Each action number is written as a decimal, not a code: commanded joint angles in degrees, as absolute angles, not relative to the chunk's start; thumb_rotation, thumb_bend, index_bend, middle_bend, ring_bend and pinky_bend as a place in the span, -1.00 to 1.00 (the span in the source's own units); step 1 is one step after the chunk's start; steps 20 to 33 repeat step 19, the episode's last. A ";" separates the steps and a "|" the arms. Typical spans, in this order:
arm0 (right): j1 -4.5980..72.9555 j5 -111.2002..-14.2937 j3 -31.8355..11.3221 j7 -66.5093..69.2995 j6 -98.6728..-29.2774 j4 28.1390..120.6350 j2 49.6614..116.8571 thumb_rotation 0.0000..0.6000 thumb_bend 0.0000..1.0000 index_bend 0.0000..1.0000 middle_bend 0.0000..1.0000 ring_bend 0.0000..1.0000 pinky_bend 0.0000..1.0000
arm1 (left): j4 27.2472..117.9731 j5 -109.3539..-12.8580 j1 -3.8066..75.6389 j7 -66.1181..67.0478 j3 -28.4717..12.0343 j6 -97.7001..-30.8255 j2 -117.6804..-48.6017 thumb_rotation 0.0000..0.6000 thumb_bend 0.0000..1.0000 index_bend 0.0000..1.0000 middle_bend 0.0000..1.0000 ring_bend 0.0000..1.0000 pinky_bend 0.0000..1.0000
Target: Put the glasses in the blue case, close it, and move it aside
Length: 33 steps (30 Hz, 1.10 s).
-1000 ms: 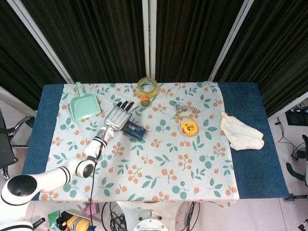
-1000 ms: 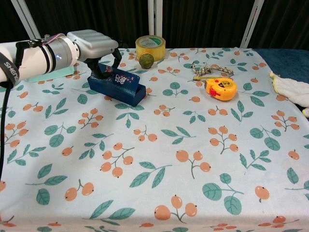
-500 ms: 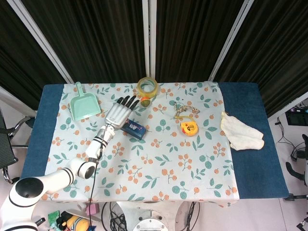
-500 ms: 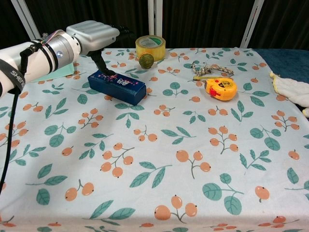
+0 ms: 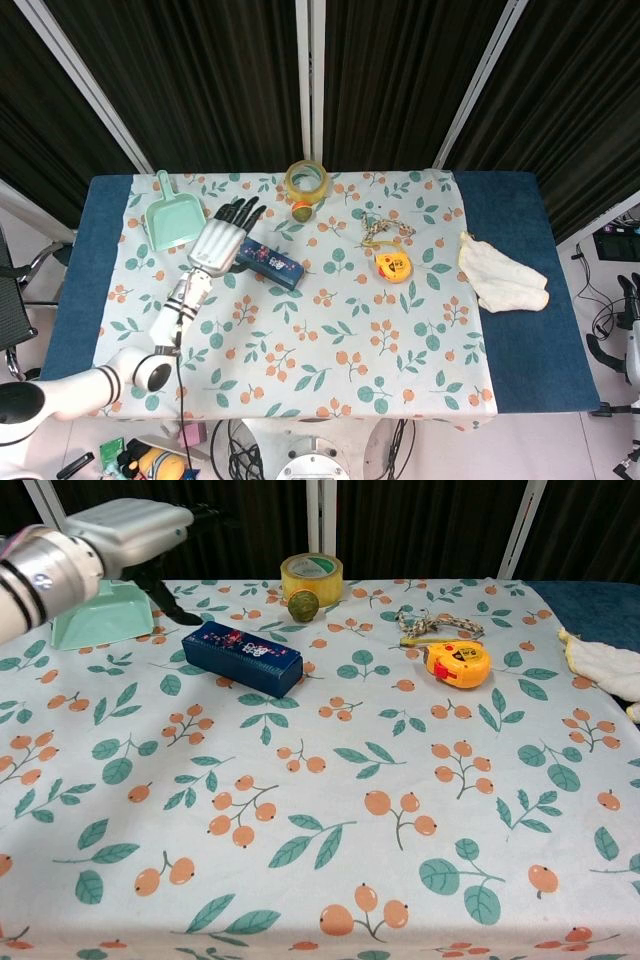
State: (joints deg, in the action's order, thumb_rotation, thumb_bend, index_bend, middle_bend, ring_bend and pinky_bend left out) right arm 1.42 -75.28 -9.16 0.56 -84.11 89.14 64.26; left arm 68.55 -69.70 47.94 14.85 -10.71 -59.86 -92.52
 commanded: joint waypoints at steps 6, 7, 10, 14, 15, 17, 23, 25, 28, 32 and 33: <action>1.98 -80.20 -6.58 -0.43 -84.24 87.25 64.60 1.00 -0.65 -1.00 -1.00 -1.00 -1.00 | 90.73 -74.94 26.82 7.16 1.01 -76.52 -73.81 0.24 -0.75 -1.00 -0.98 -0.88 -0.68; 1.91 -80.44 -6.34 -0.29 -84.21 87.27 64.58 1.00 -0.65 -1.00 -1.00 -1.00 -1.00 | 91.06 -75.92 25.35 6.63 2.10 -77.80 -73.26 0.15 -0.75 -0.99 -0.97 -0.88 -0.68; 1.63 -81.03 -5.72 -0.16 -84.37 87.38 64.42 1.00 -0.65 -1.00 -1.00 -1.00 -1.00 | 90.07 -79.71 21.34 6.10 4.76 -82.33 -72.57 0.07 -0.76 -0.99 -0.95 -0.88 -0.68; 0.85 -81.57 -5.02 -0.50 -85.35 87.79 64.43 1.00 -0.65 -1.00 -1.00 -1.00 -1.00 | 86.25 -83.24 16.34 4.54 5.95 -88.93 -73.46 0.06 -0.77 -0.99 -0.95 -0.88 -0.68; 0.69 -81.69 -4.92 -0.59 -85.59 87.86 64.48 1.00 -0.65 -1.00 -1.00 -1.00 -1.00 | 85.50 -83.59 15.54 3.97 5.87 -89.92 -73.68 0.06 -0.77 -0.99 -0.95 -0.88 -0.68; 0.43 -82.02 -4.70 -0.85 -86.09 88.10 64.56 1.00 -0.65 -1.00 -1.00 -1.00 -1.00 | 83.73 -83.99 14.09 3.04 5.58 -91.38 -73.97 0.06 -0.77 -0.99 -0.95 -0.88 -0.68; 0.31 -82.29 -4.55 -1.20 -86.36 88.33 64.65 1.00 -0.65 -1.00 -1.00 -1.00 -1.00 | 82.66 -83.90 13.17 1.70 5.20 -91.65 -73.91 0.05 -0.77 -0.99 -0.95 -0.88 -0.68; 0.31 -82.29 -4.55 -1.20 -86.36 88.33 64.65 1.00 -0.65 -1.00 -1.00 -1.00 -1.00 | 82.66 -83.90 13.17 1.70 5.20 -91.65 -73.91 0.05 -0.77 -0.99 -0.95 -0.88 -0.68; 0.31 -82.29 -4.55 -1.20 -86.36 88.33 64.65 1.00 -0.65 -1.00 -1.00 -1.00 -1.00 | 82.66 -83.90 13.17 1.70 5.20 -91.65 -73.91 0.05 -0.77 -0.99 -0.95 -0.88 -0.68; 0.31 -82.29 -4.55 -1.20 -86.36 88.33 64.65 1.00 -0.65 -1.00 -1.00 -1.00 -1.00 | 82.66 -83.90 13.17 1.70 5.20 -91.65 -73.91 0.05 -0.77 -0.99 -0.95 -0.88 -0.68; 0.31 -82.29 -4.55 -1.20 -86.36 88.33 64.65 1.00 -0.65 -1.00 -1.00 -1.00 -1.00 | 82.66 -83.90 13.17 1.70 5.20 -91.65 -73.91 0.05 -0.77 -0.99 -0.95 -0.88 -0.68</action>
